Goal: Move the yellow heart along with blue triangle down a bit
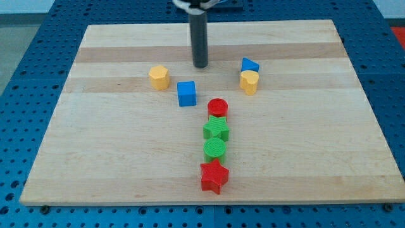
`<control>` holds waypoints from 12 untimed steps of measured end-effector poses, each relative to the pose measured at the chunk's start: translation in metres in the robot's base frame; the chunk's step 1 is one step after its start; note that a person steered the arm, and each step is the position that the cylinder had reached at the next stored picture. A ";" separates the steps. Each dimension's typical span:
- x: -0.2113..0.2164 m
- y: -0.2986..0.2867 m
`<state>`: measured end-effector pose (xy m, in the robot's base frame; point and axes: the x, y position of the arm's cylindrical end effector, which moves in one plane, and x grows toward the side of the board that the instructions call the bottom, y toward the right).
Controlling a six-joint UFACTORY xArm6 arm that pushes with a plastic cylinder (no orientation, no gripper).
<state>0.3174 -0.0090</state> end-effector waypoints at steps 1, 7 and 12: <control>-0.001 0.034; 0.036 0.115; 0.078 0.107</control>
